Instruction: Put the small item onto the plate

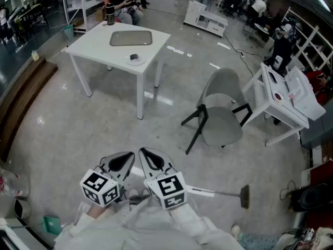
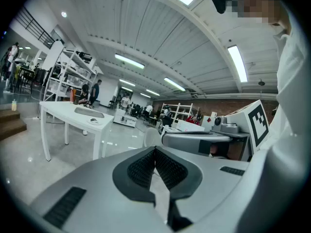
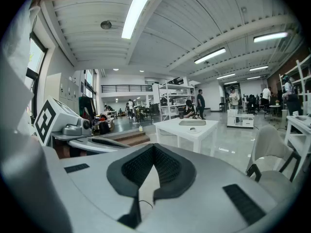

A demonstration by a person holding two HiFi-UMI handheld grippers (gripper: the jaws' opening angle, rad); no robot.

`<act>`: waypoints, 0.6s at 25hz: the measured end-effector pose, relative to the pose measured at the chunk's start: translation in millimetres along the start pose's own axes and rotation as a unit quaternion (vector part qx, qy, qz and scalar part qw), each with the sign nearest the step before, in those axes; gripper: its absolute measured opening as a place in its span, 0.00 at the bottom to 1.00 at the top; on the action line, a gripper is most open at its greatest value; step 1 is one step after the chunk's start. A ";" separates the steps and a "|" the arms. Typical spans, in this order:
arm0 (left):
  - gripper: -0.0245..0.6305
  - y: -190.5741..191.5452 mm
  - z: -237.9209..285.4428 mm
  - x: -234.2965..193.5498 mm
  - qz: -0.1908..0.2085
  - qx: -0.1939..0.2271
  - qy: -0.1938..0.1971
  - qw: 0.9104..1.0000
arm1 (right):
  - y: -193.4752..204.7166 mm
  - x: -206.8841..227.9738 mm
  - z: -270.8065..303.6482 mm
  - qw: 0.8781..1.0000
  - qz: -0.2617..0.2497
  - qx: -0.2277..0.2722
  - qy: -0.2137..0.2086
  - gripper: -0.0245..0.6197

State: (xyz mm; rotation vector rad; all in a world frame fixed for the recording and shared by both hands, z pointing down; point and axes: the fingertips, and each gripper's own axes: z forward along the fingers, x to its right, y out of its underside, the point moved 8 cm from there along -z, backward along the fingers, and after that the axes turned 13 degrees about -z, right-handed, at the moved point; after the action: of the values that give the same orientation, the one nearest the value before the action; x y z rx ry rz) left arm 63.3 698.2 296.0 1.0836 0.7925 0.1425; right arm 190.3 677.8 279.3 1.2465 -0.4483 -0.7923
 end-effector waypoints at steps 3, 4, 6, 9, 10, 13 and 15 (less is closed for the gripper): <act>0.05 -1.6 -0.5 -0.7 0.016 0.000 -0.005 1.000 | 0.0 0.2 2.0 1.000 -0.003 -0.001 -0.001 0.06; 0.05 -2.3 -0.6 -1.0 0.018 0.000 -0.005 1.000 | -0.1 -0.3 2.8 1.000 -0.002 -0.001 -0.002 0.06; 0.05 -3.1 -0.2 -0.9 0.019 -0.002 -0.005 1.000 | 0.6 -2.4 4.2 1.000 0.003 -0.001 -0.008 0.06; 0.05 -4.0 1.9 -0.1 0.019 -0.003 -0.003 1.000 | 8.2 -4.7 6.4 1.000 0.019 -0.006 -0.016 0.06; 0.05 -4.1 2.6 0.2 0.021 -0.003 -0.002 1.000 | 9.8 -4.8 6.5 1.000 0.021 -0.007 -0.017 0.06; 0.05 -3.5 4.2 1.2 0.021 -0.008 -0.002 1.000 | 6.9 -3.5 3.6 1.000 0.015 -0.007 -0.019 0.06; 0.05 -2.6 6.7 1.7 0.011 -0.012 0.004 1.000 | 5.3 -0.6 2.1 1.000 0.012 0.000 -0.019 0.06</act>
State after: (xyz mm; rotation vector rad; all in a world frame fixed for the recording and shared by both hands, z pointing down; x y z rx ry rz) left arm 68.1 692.9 294.5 1.0694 0.7839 0.1754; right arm 190.0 677.4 285.0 1.2254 -0.4935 -0.7975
